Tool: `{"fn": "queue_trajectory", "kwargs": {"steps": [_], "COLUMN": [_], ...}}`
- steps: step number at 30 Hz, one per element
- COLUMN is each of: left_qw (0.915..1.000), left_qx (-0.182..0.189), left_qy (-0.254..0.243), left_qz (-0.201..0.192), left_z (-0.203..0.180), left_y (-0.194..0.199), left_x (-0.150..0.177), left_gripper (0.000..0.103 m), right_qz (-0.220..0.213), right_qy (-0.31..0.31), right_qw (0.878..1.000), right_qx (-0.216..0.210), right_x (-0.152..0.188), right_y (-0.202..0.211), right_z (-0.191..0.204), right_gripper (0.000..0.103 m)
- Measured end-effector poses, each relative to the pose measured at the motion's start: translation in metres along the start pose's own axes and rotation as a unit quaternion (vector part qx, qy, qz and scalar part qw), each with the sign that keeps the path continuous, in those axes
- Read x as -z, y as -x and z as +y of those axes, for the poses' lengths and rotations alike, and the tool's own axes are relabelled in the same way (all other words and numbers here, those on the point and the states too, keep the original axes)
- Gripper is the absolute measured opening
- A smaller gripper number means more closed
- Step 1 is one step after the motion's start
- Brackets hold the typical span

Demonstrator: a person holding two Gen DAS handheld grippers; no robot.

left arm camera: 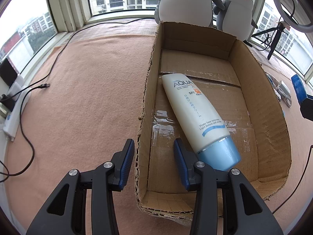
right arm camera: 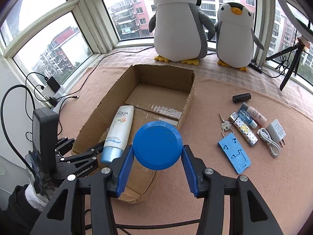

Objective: Organize rigid objects
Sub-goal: 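Carry the blue compact into the box and open the right tool, then move the right tool back toward the blue phone stand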

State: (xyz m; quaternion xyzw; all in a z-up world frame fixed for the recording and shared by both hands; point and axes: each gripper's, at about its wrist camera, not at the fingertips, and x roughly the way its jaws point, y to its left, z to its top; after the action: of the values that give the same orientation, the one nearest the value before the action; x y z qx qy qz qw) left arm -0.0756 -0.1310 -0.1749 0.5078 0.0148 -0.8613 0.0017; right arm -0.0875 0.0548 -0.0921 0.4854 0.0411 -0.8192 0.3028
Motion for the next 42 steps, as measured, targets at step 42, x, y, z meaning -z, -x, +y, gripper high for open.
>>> {"fn": "queue_trajectory", "kwargs": {"steps": [42], "left_qw": [1.0000], "left_qx": [-0.003], "left_qy": [-0.003], "left_qz": [0.000], "left_z": [0.002], "left_y": [-0.001], "left_x": [0.000], "left_gripper": [0.040], "right_qz": [-0.035], "right_qy": [-0.046], "right_qw": [0.998], "right_qx": [-0.030], "right_x": [0.012], "right_y": [0.012], "right_z": [-0.057], "right_gripper": [0.056]}}
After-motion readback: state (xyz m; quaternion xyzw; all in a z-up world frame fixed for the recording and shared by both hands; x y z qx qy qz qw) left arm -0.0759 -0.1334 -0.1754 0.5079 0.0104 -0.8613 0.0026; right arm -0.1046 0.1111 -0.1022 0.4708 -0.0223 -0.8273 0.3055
